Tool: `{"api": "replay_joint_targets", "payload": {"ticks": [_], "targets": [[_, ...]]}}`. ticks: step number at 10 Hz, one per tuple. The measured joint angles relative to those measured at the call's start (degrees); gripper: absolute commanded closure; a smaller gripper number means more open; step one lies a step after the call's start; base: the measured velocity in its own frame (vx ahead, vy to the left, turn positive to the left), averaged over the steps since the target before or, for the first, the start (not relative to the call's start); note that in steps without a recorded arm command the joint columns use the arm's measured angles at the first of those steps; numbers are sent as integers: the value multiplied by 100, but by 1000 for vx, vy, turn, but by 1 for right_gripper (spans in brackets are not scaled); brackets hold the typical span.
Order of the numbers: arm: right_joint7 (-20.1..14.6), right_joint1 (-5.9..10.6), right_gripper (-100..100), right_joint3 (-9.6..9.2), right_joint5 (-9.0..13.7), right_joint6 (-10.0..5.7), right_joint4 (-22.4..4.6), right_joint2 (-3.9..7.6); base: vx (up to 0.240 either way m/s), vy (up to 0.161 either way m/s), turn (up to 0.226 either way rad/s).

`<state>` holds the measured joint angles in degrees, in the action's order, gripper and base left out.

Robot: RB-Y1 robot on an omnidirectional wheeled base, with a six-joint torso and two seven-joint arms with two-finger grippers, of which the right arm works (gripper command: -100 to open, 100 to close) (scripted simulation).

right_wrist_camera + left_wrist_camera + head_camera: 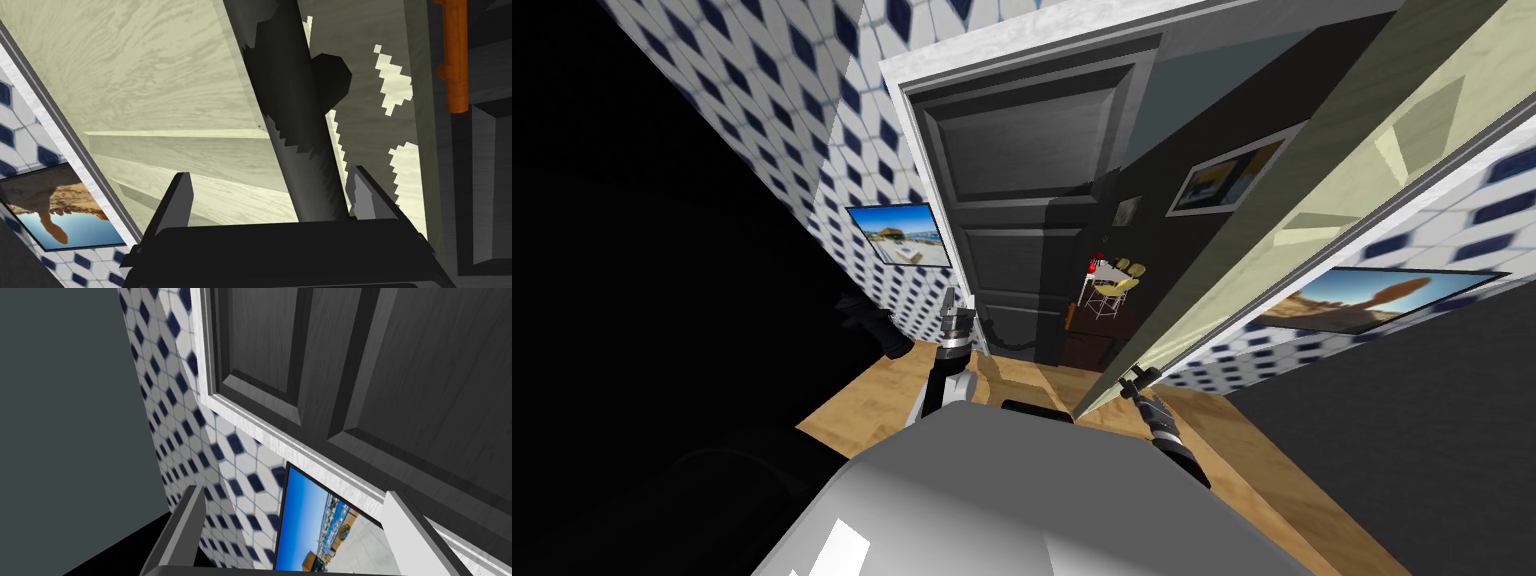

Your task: Pull the door open

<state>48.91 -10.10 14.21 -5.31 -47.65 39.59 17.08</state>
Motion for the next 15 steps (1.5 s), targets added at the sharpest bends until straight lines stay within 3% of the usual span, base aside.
{"api": "replay_joint_targets", "payload": {"ticks": [3,4,5,6,7,8,12,14,15], "targets": [[-360,50,100,-20,112,-192,-311,83,-57,-21,-10],[-419,9,100,-24,125,-136,-227,79,-61,-14,4],[-541,45,100,-39,162,-185,-345,120,-54,-16,-3],[-635,-153,100,-43,183,-30,7,86,-27,-22,-12],[-700,-112,100,-47,210,11,-20,84,-27,-22,15],[-810,-176,100,-63,240,20,43,90,-33,-9,11],[-1256,-50,100,-128,342,-125,-299,198,-28,-11,4],[-1308,-118,100,-144,360,18,-97,162,-15,0,17],[-1408,-114,100,-159,388,-9,-143,185,-46,-13,16]]}}
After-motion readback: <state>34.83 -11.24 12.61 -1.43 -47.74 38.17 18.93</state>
